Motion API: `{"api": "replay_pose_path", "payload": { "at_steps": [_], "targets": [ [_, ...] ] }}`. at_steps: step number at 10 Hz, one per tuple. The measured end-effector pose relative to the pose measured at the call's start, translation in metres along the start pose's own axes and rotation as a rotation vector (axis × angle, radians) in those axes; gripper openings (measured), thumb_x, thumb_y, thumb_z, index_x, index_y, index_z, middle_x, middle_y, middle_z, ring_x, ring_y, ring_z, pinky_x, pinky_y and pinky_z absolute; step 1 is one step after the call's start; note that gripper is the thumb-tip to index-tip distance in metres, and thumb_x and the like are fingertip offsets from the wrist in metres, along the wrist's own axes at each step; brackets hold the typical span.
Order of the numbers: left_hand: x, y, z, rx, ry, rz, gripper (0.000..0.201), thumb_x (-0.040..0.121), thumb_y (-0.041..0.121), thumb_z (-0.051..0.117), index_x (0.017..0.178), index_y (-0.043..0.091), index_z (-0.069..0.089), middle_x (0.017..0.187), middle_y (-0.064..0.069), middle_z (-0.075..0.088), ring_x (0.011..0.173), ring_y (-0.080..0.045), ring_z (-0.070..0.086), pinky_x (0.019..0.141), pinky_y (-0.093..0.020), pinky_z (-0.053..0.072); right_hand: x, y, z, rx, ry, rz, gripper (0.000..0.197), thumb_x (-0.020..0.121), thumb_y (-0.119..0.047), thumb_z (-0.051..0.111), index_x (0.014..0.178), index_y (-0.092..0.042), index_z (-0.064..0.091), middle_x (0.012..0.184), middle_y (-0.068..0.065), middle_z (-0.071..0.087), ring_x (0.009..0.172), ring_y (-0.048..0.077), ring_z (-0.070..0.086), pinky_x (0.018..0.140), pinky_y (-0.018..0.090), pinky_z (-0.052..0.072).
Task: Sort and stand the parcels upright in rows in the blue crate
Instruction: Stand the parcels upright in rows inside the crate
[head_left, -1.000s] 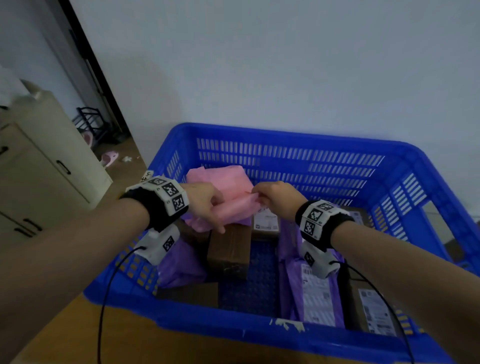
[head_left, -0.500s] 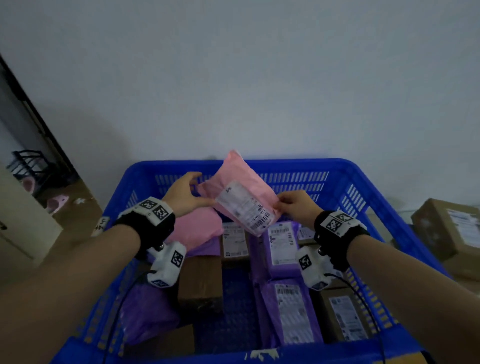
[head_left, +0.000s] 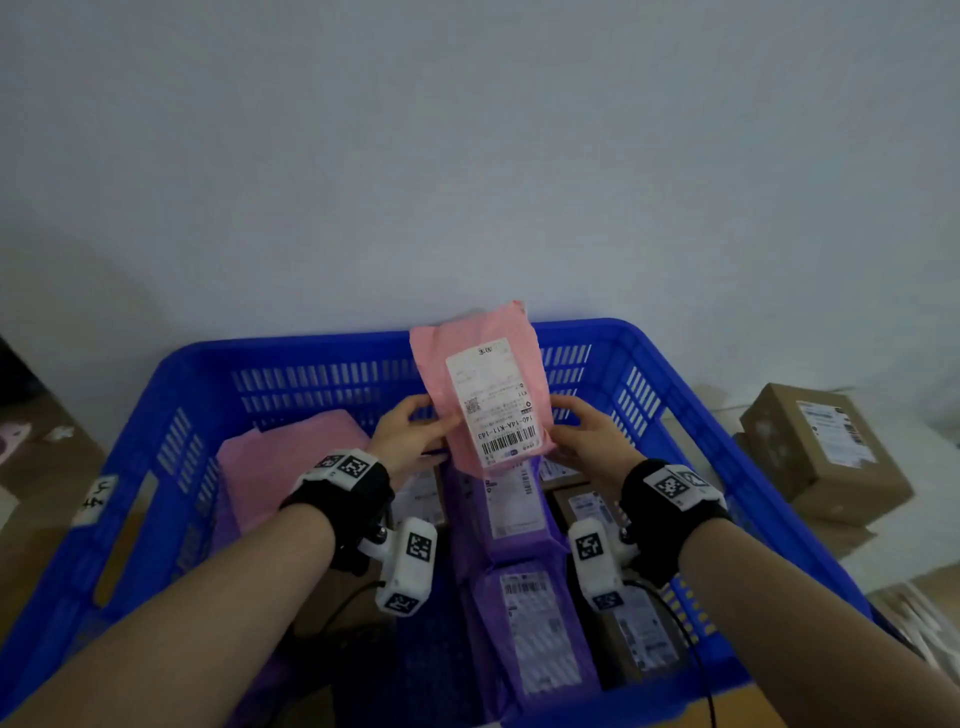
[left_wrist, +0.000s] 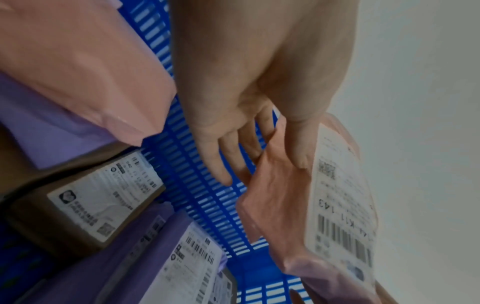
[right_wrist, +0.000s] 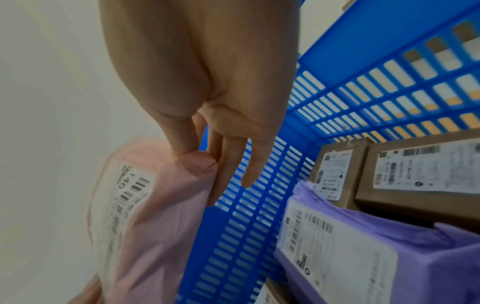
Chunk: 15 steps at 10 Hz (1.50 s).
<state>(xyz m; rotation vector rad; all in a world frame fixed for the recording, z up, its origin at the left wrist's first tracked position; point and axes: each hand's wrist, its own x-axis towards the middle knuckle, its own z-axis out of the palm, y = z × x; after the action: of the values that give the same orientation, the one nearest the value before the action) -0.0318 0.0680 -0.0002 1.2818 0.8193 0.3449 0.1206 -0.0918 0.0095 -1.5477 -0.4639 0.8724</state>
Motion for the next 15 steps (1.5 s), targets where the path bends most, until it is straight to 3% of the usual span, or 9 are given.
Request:
{"api": "replay_pose_path", "payload": {
  "at_steps": [2, 4, 6, 8, 10, 12, 13, 14, 15],
  "targets": [
    [0.012, -0.016, 0.03, 0.02, 0.018, 0.019, 0.021, 0.082, 0.004, 0.069, 0.086, 0.017, 0.053, 0.098, -0.016, 0.063, 0.079, -0.022, 0.062, 0.066, -0.031, 0.052, -0.011, 0.004, -0.025, 0.005, 0.05, -0.036, 0.044, 0.088, 0.01, 0.053, 0.123, -0.016, 0.055, 0.09, 0.014, 0.068, 0.064, 0.011, 0.07, 0.056, 0.022, 0.057],
    [0.025, -0.04, 0.063, 0.09, 0.02, -0.052, 0.028, 0.078, -0.003, 0.07, 0.093, 0.012, 0.052, 0.106, -0.021, 0.063, 0.094, -0.028, 0.061, 0.087, -0.05, 0.051, -0.007, 0.009, -0.038, -0.162, 0.237, 0.093, 0.035, 0.086, -0.019, 0.066, 0.116, -0.003, 0.059, 0.1, 0.012, 0.069, 0.068, 0.011, 0.063, 0.047, 0.016, 0.05],
    [0.042, -0.069, 0.097, 0.275, -0.025, -0.095, 0.04, 0.075, -0.007, 0.066, 0.112, 0.005, 0.056, 0.112, -0.015, 0.062, 0.105, -0.029, 0.06, 0.094, -0.05, 0.051, -0.003, 0.024, -0.057, -0.615, 0.184, 0.182, 0.068, 0.074, -0.024, 0.079, 0.131, -0.011, 0.045, 0.112, 0.006, 0.062, 0.096, 0.018, 0.06, 0.079, 0.027, 0.048],
    [0.056, -0.086, 0.121, 0.335, 0.005, -0.104, 0.031, 0.074, -0.016, 0.056, 0.102, -0.002, 0.056, 0.088, -0.011, 0.063, 0.101, -0.032, 0.064, 0.067, -0.033, 0.054, 0.017, 0.05, -0.07, -0.766, 0.249, 0.296, 0.07, 0.077, -0.021, 0.075, 0.135, -0.014, 0.037, 0.124, 0.01, 0.06, 0.111, 0.029, 0.06, 0.09, 0.039, 0.051],
    [0.056, -0.09, 0.136, 0.515, -0.105, -0.157, 0.053, 0.083, -0.007, 0.053, 0.134, 0.003, 0.046, 0.129, -0.021, 0.055, 0.118, -0.035, 0.054, 0.099, -0.042, 0.047, 0.036, 0.078, -0.078, -0.802, 0.272, 0.316, 0.072, 0.07, -0.016, 0.076, 0.13, -0.021, 0.036, 0.116, 0.012, 0.062, 0.105, 0.032, 0.062, 0.087, 0.047, 0.054],
    [0.048, -0.085, 0.149, 0.695, -0.22, -0.098, 0.041, 0.091, -0.001, 0.046, 0.132, -0.002, 0.051, 0.139, -0.018, 0.048, 0.126, -0.031, 0.049, 0.101, -0.031, 0.042, 0.039, 0.089, -0.081, -0.927, 0.251, 0.354, 0.067, 0.08, -0.019, 0.069, 0.136, -0.019, 0.032, 0.121, 0.013, 0.06, 0.107, 0.03, 0.061, 0.084, 0.038, 0.053],
    [0.041, -0.09, 0.153, 0.758, -0.265, 0.013, 0.054, 0.09, 0.009, 0.055, 0.141, 0.001, 0.038, 0.15, -0.019, 0.03, 0.139, -0.036, 0.029, 0.112, -0.035, 0.031, 0.041, 0.091, -0.078, -1.006, 0.212, 0.356, 0.066, 0.082, -0.021, 0.066, 0.139, -0.018, 0.031, 0.123, 0.014, 0.057, 0.11, 0.032, 0.059, 0.087, 0.038, 0.053],
    [0.039, -0.094, 0.155, 0.796, -0.313, 0.061, 0.075, 0.091, 0.046, 0.049, 0.149, 0.011, 0.017, 0.154, -0.018, 0.02, 0.142, -0.035, 0.023, 0.113, -0.035, 0.029, 0.04, 0.089, -0.074, -1.121, 0.148, 0.353, 0.066, 0.083, -0.024, 0.064, 0.139, -0.017, 0.03, 0.127, 0.017, 0.052, 0.114, 0.033, 0.055, 0.091, 0.04, 0.051],
    [0.043, -0.1, 0.143, 1.348, -0.404, 0.073, 0.065, 0.092, 0.037, 0.05, 0.147, 0.009, 0.028, 0.156, -0.02, 0.012, 0.145, -0.035, 0.014, 0.119, -0.041, 0.018, 0.038, 0.082, -0.069, -1.259, 0.101, 0.308, 0.063, 0.088, -0.026, 0.06, 0.141, -0.018, 0.029, 0.133, 0.017, 0.043, 0.118, 0.035, 0.051, 0.091, 0.041, 0.049]
  ]
}}
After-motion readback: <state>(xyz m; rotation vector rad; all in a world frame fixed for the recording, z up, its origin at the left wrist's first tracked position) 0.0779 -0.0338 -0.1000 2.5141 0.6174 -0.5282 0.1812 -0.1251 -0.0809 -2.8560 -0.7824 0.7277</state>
